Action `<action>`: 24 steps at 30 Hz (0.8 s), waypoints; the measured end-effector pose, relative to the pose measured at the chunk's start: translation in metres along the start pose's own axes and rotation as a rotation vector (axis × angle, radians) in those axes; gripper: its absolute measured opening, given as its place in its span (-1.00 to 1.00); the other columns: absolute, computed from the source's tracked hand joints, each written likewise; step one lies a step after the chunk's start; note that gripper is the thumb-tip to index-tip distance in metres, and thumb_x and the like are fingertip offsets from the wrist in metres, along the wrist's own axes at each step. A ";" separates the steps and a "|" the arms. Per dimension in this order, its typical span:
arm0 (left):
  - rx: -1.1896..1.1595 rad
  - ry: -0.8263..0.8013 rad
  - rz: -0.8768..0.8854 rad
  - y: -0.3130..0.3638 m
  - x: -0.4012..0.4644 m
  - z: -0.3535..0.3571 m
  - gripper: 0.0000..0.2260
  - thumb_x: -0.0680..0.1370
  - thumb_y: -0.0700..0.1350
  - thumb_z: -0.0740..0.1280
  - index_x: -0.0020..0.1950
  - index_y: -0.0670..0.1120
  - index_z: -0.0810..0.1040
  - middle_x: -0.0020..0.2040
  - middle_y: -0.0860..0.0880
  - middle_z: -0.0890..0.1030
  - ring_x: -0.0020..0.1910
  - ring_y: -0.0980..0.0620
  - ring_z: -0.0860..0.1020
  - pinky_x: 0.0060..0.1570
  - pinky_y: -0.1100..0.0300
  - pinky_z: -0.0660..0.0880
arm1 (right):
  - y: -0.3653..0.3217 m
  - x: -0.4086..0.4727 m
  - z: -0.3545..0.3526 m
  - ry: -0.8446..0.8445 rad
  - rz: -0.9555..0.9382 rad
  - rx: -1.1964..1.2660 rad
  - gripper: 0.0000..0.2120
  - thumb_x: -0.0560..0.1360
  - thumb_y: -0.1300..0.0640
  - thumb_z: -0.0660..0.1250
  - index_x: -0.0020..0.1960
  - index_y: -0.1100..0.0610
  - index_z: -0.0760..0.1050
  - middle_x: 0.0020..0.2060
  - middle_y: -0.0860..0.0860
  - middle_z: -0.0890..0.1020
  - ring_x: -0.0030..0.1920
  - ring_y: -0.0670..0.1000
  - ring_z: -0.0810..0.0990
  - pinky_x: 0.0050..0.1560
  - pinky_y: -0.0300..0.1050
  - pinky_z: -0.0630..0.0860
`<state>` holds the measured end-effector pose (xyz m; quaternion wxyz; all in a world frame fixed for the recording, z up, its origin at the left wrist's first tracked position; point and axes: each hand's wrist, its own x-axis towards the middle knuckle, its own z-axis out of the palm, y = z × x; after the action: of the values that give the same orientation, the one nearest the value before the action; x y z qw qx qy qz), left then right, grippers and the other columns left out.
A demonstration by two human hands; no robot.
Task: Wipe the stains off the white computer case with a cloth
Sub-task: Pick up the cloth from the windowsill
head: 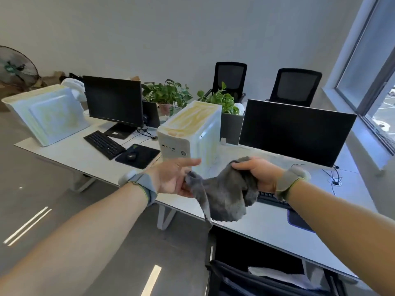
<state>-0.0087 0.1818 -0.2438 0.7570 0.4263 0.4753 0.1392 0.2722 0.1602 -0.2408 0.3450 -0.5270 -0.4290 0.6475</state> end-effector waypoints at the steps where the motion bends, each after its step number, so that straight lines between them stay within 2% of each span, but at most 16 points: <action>1: 0.059 0.088 0.008 -0.004 0.005 0.003 -0.66 0.48 0.02 0.50 0.10 -0.16 0.55 -0.11 -0.15 0.63 -0.09 -0.14 0.60 0.06 -0.03 0.55 | 0.001 0.003 0.002 0.051 0.012 -0.005 -0.83 0.61 0.23 0.36 0.12 0.34 0.57 0.03 0.32 0.68 0.00 0.26 0.69 0.14 0.18 0.64; 2: 0.110 0.166 0.013 -0.005 0.010 0.008 -0.87 0.49 -0.15 0.46 -0.06 -0.12 0.54 -0.20 -0.12 0.59 -0.20 -0.08 0.58 -0.05 0.04 0.54 | 0.002 0.009 0.002 0.088 0.032 0.000 -0.80 0.63 0.18 0.36 0.12 0.33 0.57 0.05 0.32 0.69 0.01 0.26 0.69 0.15 0.19 0.64; 3: 0.153 0.248 0.017 -0.005 0.017 0.010 -0.88 0.49 -0.27 0.40 -0.18 -0.09 0.51 -0.26 -0.10 0.54 -0.28 -0.05 0.55 -0.16 0.10 0.51 | 0.003 0.016 -0.001 0.114 0.054 -0.004 -0.76 0.63 0.14 0.37 0.14 0.33 0.58 0.06 0.32 0.69 0.03 0.26 0.70 0.16 0.19 0.64; 5: 0.217 0.410 0.055 -0.002 0.028 0.005 -0.81 0.46 -0.40 0.28 -0.24 -0.12 0.46 -0.31 -0.12 0.49 -0.38 -0.04 0.52 -0.29 0.13 0.49 | 0.002 0.028 -0.006 0.146 0.065 -0.044 -0.71 0.64 0.08 0.37 0.18 0.31 0.58 0.04 0.29 0.71 0.04 0.24 0.71 0.15 0.16 0.65; 7: 0.272 0.538 0.102 -0.001 0.033 -0.007 -0.82 0.43 -0.43 0.23 -0.10 -0.19 0.50 -0.23 -0.19 0.55 -0.34 -0.12 0.60 -0.33 0.07 0.58 | -0.002 0.035 -0.009 0.181 0.018 -0.075 -0.74 0.64 0.08 0.37 0.15 0.29 0.59 0.02 0.28 0.72 -0.01 0.21 0.73 0.10 0.14 0.67; 9: 0.303 0.600 0.141 0.003 0.036 -0.022 -0.68 0.44 -0.41 0.25 0.13 -0.15 0.55 -0.03 -0.25 0.61 -0.16 -0.24 0.64 -0.28 -0.02 0.64 | -0.009 0.043 -0.013 0.223 -0.047 -0.097 -0.75 0.61 0.07 0.41 0.10 0.27 0.62 0.00 0.27 0.72 -0.06 0.19 0.73 0.07 0.17 0.68; 10: 0.306 0.605 0.170 0.005 0.037 -0.030 -0.64 0.46 -0.39 0.28 0.19 -0.11 0.54 0.03 -0.23 0.61 -0.11 -0.25 0.63 -0.25 -0.02 0.64 | -0.013 0.047 -0.016 0.247 -0.072 -0.132 -0.73 0.58 0.04 0.45 0.08 0.27 0.64 -0.03 0.25 0.73 -0.06 0.19 0.74 0.08 0.20 0.67; 12: 0.282 0.595 0.251 0.009 0.041 -0.042 -0.66 0.52 -0.35 0.34 0.25 -0.07 0.51 0.01 -0.20 0.61 -0.18 -0.16 0.58 -0.24 0.05 0.55 | -0.017 0.052 -0.020 0.286 -0.089 -0.236 -0.70 0.49 -0.01 0.54 0.04 0.22 0.69 -0.10 0.18 0.75 -0.05 0.21 0.75 0.08 0.22 0.67; 14: 0.186 0.566 0.291 0.014 0.046 -0.057 -0.81 0.60 -0.27 0.35 0.18 -0.08 0.49 -0.02 -0.19 0.57 -0.22 -0.08 0.50 -0.19 0.04 0.47 | -0.017 0.059 -0.017 0.388 -0.097 -0.310 -0.72 0.42 -0.01 0.60 -0.01 0.18 0.71 -0.13 0.14 0.75 -0.06 0.20 0.74 0.06 0.16 0.68; 16: 0.115 0.515 0.314 0.020 0.048 -0.068 -0.90 0.63 -0.19 0.36 0.12 -0.12 0.50 0.00 -0.18 0.53 -0.13 -0.08 0.48 -0.10 0.00 0.44 | -0.022 0.060 -0.013 0.467 -0.123 -0.307 -0.74 0.41 0.07 0.61 -0.03 0.22 0.70 -0.13 0.17 0.74 -0.04 0.21 0.73 -0.01 0.07 0.68; 17: 0.123 0.483 0.321 0.025 0.046 -0.075 -0.85 0.61 -0.15 0.40 0.15 -0.13 0.51 0.03 -0.17 0.55 -0.09 -0.10 0.49 -0.09 -0.01 0.44 | -0.024 0.062 -0.009 0.484 -0.150 -0.272 -0.75 0.41 0.13 0.61 -0.01 0.26 0.69 -0.11 0.21 0.73 -0.02 0.24 0.72 -0.06 0.04 0.67; 19: 0.225 0.394 0.333 0.032 0.037 -0.090 -0.59 0.51 -0.17 0.52 0.30 -0.12 0.50 0.18 -0.14 0.56 -0.02 -0.17 0.53 -0.08 -0.04 0.48 | -0.028 0.067 0.002 0.484 -0.185 -0.189 -0.61 0.40 0.22 0.61 0.15 0.29 0.59 0.01 0.24 0.67 0.04 0.27 0.68 -0.06 0.05 0.66; 21: 0.420 0.315 0.341 0.039 0.025 -0.107 -0.42 0.42 -0.34 0.52 0.39 -0.09 0.48 0.23 -0.14 0.54 0.01 -0.23 0.59 -0.15 0.02 0.54 | -0.030 0.070 0.017 0.442 -0.197 -0.184 -0.32 0.34 0.32 0.63 0.36 0.09 0.42 0.11 0.19 0.59 0.08 0.23 0.65 0.03 0.11 0.66; 22: 0.531 0.308 0.345 0.041 0.019 -0.117 -0.42 0.41 -0.42 0.48 0.38 -0.08 0.50 0.21 -0.15 0.56 -0.01 -0.21 0.60 -0.20 0.05 0.55 | -0.032 0.073 0.026 0.410 -0.191 -0.258 -0.25 0.30 0.37 0.63 0.40 0.07 0.42 0.12 0.19 0.58 0.08 0.23 0.65 0.06 0.14 0.66; 24: 0.761 0.359 0.379 0.045 0.007 -0.137 -0.57 0.46 -0.39 0.42 0.27 -0.05 0.58 0.10 -0.11 0.63 -0.03 -0.12 0.63 -0.20 0.05 0.61 | -0.034 0.079 0.048 0.394 -0.165 -0.545 -0.36 0.29 0.37 0.61 0.32 0.12 0.55 0.08 0.14 0.63 0.05 0.19 0.66 0.11 0.12 0.66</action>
<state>-0.1118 0.2832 -0.2382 0.4136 0.7223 0.5300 0.1624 0.2084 0.2353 -0.2369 0.3191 -0.6782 -0.5525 0.3647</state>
